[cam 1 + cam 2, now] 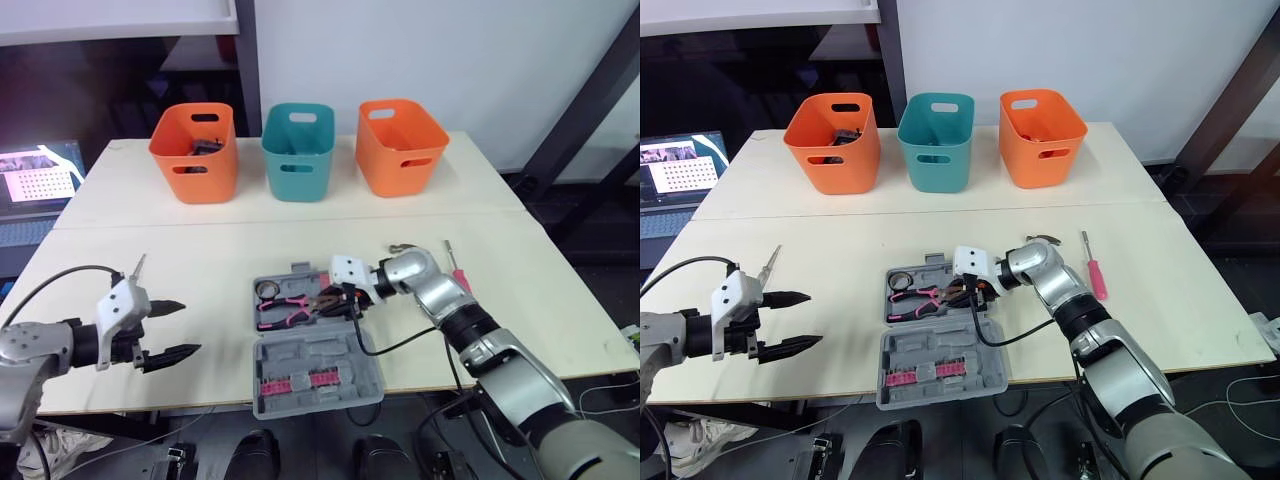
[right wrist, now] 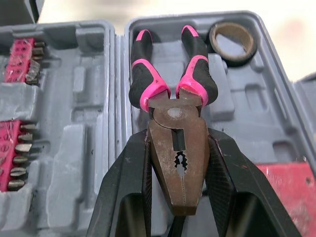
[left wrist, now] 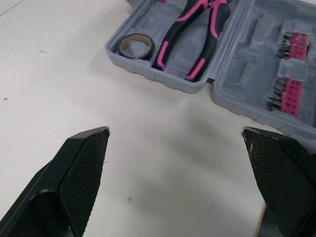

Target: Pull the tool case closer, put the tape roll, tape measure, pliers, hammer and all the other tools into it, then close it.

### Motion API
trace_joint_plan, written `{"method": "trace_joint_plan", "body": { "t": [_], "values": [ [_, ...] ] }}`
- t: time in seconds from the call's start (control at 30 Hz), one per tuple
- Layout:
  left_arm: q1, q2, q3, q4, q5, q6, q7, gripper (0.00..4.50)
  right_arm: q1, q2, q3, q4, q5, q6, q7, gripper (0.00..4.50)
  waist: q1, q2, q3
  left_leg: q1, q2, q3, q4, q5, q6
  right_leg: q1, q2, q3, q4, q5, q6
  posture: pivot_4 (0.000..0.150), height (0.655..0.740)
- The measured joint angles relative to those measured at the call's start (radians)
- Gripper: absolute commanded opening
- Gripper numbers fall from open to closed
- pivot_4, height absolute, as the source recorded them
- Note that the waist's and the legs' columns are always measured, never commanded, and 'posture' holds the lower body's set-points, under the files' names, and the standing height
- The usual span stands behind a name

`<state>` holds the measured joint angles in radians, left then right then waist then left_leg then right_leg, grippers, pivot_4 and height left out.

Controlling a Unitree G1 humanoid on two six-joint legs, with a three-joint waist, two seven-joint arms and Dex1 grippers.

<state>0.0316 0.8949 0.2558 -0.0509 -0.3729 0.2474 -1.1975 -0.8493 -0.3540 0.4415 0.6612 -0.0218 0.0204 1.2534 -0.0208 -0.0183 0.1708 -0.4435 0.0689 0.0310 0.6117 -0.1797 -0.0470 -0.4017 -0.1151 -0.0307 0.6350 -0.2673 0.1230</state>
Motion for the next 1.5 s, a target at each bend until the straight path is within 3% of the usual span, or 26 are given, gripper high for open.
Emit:
{"method": "trace_joint_plan", "body": {
  "t": [0.3,0.53,0.87,1.0,1.13,1.17,1.5],
  "values": [
    [-0.017,-0.002,-0.044,0.041,0.019,-0.035,0.002,4.5,-0.073,0.044,-0.002,0.154,-0.043,-0.082,0.012,0.95,0.0,0.0,0.0,0.0,0.0,0.0,0.0,0.0,0.0,0.0,0.0,0.0,0.0,0.0,0.0,0.15,0.74],
    [-0.034,-0.002,-0.045,0.052,0.02,-0.04,0.001,4.5,-0.071,0.049,-0.036,0.146,-0.042,-0.09,0.006,4.36,0.001,0.0,0.0,0.0,0.0,0.0,0.0,0.0,0.0,0.0,0.0,0.0,0.0,0.0,0.0,0.15,0.74],
    [-0.055,-0.07,-0.043,0.077,0.026,-0.109,0.049,4.5,0.05,0.001,-0.155,-0.276,0.091,0.203,-0.002,4.36,0.007,0.0,0.0,0.0,0.0,0.0,0.0,0.0,-0.001,0.0,0.0,0.0,0.0,0.0,0.0,0.15,0.74],
    [-0.056,-0.07,-0.044,0.077,0.016,-0.106,0.033,4.5,0.104,0.02,-0.153,-0.396,0.102,0.303,-0.081,2.5,0.003,0.0,0.0,0.0,0.0,0.0,-0.001,0.0,-0.001,0.0,0.0,0.0,0.001,0.0,0.0,0.15,0.74],
    [-0.086,-0.069,-0.048,0.077,-0.011,-0.052,0.002,4.5,0.131,0.079,-0.105,-0.39,0.073,0.345,-0.161,0.38,0.003,0.0,0.0,0.0,0.0,0.0,0.0,0.0,-0.001,0.0,0.0,0.0,0.001,0.0,0.0,0.15,0.74],
    [-0.098,-0.069,-0.048,0.078,-0.011,-0.038,0.003,4.5,0.131,0.094,-0.095,-0.379,0.068,0.347,-0.174,0.04,0.004,0.0,0.0,0.0,0.0,0.0,0.0,0.0,-0.001,0.0,0.0,0.0,0.001,0.0,0.0,0.15,0.74],
    [-0.13,-0.07,-0.079,0.079,0.01,-0.041,0.027,4.5,0.102,0.166,-0.059,-0.071,0.018,0.303,-0.259,0.04,0.001,0.0,0.0,0.001,0.0,0.0,0.0,0.0,-0.001,0.001,0.0,0.0,0.001,0.0,0.0,0.15,0.74]
  ]
}}
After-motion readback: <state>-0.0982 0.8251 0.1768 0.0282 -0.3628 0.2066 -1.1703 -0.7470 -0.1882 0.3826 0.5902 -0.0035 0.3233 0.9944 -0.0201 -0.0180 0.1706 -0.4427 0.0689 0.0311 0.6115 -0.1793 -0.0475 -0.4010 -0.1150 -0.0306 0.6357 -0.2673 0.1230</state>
